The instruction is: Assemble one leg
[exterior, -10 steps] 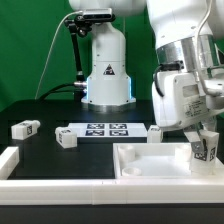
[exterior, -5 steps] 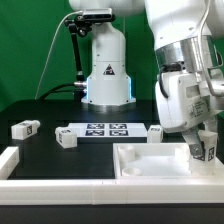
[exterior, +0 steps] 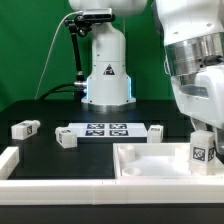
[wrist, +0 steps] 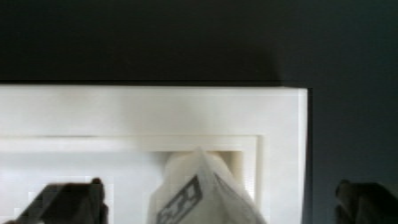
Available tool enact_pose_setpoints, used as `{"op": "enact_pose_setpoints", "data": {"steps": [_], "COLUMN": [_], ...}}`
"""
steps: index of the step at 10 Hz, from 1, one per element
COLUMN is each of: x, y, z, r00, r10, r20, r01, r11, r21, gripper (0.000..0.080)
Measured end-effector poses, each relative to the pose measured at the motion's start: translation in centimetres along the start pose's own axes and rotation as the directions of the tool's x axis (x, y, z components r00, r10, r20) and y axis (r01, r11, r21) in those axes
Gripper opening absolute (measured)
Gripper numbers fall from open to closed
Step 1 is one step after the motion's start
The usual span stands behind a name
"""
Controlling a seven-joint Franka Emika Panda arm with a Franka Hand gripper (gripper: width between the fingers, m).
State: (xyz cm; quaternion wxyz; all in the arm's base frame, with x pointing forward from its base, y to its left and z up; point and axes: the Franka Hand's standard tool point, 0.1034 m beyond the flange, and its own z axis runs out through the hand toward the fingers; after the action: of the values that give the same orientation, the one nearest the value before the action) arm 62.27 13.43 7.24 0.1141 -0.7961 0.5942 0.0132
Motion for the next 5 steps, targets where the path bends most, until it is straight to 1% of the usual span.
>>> {"op": "enact_pose_setpoints", "data": {"steps": [1,2,4,5], "x": [-0.14,-0.23,0.13,0.36], "y": [-0.16,-0.32,-0.26,-0.24], "z": [-0.06,-0.11,-0.13,-0.17], "r00": [0.989,0.970,0.864,0.807], "r10": [-0.150,-0.244,-0.504,-0.591], "r20": [0.002,0.004,0.006,0.009], "r01": [0.150,0.244,0.504,0.590], "r11": [0.989,0.969,0.863,0.806], "r21": [-0.020,-0.029,-0.037,-0.037], "gripper": [0.0649,0.0649,0.0649,0.0649]}}
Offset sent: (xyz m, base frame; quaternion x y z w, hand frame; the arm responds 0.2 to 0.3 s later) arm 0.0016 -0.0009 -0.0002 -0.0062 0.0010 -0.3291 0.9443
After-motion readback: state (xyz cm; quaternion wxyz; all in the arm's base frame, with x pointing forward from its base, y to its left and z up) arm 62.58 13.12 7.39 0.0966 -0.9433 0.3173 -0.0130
